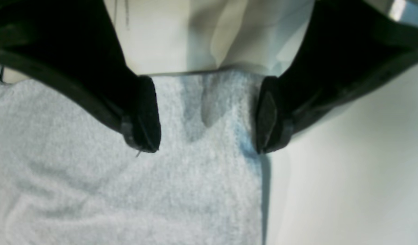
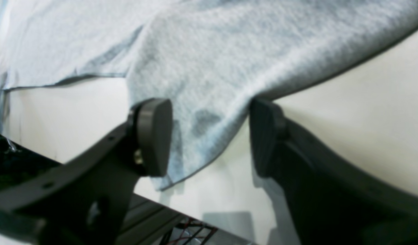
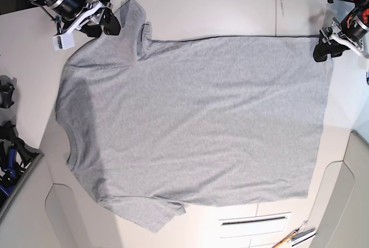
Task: Fold the T-shirt properly
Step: 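Lift the hem corners with both grippers and pull them toward the collar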
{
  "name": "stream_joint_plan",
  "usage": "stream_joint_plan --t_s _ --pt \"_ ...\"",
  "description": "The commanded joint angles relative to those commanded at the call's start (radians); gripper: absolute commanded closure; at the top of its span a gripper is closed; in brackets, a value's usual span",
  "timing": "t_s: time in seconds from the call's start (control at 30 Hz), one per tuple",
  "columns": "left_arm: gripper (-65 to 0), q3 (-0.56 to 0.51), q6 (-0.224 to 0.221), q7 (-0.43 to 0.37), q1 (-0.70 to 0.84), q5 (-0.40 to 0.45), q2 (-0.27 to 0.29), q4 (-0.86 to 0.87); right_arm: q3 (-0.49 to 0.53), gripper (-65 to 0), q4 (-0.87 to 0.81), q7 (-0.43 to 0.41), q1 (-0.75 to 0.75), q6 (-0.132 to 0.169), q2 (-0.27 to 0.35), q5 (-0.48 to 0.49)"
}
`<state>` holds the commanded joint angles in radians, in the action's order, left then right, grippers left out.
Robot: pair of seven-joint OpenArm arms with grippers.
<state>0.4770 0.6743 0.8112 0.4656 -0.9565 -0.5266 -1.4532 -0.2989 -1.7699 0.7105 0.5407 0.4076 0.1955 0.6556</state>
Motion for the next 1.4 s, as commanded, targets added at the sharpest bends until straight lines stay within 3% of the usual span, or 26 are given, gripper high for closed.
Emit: stream_joint_plan --t_s 0.17,0.23,0.27,0.37,0.43,0.5,0.6,0.73,0.8,0.93,1.0,1.17,1.4 --pt "-47.2 0.000 0.000 -0.010 0.000 0.034 0.000 0.000 0.000 -35.1 0.000 -0.014 0.000 0.000 0.000 0.000" --pt "-44.4 0.000 0.000 -0.011 0.000 0.032 0.000 0.000 0.000 -25.3 0.000 -0.023 -0.001 0.000 0.000 0.000" --pt "-38.7 0.000 0.000 -0.015 0.000 0.032 0.000 0.000 0.000 -19.1 0.000 -0.025 -0.003 0.000 -0.003 -0.002" --pt "-12.6 0.000 0.023 -0.062 0.000 0.033 0.000 0.000 0.000 -1.5 0.000 -0.026 -0.021 0.012 -0.023 -0.009" --pt "-4.3 0.000 0.024 -0.105 0.000 0.033 -0.001 0.000 0.000 0.0 0.000 -0.025 -0.037 0.054 -0.036 -0.012" --pt "0.0 0.000 0.024 -0.139 0.000 0.033 -0.001 0.000 0.000 0.0 -0.001 -0.025 -0.037 0.105 -0.046 -0.010" --pt "0.0 0.004 0.024 -0.158 0.000 0.032 -0.009 0.000 0.000 0.0 -0.003 -0.003 -0.035 0.106 -0.048 0.007" --pt "0.0 0.089 0.024 -0.154 0.006 -0.010 -0.008 0.000 -0.017 0.0 -0.026 0.063 -0.028 0.106 -0.049 0.007" --pt "0.0 0.141 0.024 -0.112 0.009 -0.048 -0.008 0.000 -0.042 0.0 -0.046 0.111 -0.027 0.110 -0.048 0.020" --pt "0.0 0.172 0.024 -0.001 0.026 -0.180 -0.008 0.000 -0.121 0.0 -0.052 0.202 -0.027 0.169 -0.043 0.160" --pt "0.0 0.172 0.024 0.020 0.028 -0.208 -0.009 0.000 -0.147 0.0 -0.052 0.235 -0.024 0.177 -0.041 0.200" --pt "0.0 0.172 0.024 0.034 0.050 -0.289 -0.008 -0.002 -0.178 0.0 -0.085 0.233 0.058 0.192 -0.030 0.262" --pt "0.0 0.199 0.024 0.031 0.047 -0.341 -0.009 -0.014 -0.267 0.0 -0.291 0.226 0.078 0.192 -0.030 0.271"
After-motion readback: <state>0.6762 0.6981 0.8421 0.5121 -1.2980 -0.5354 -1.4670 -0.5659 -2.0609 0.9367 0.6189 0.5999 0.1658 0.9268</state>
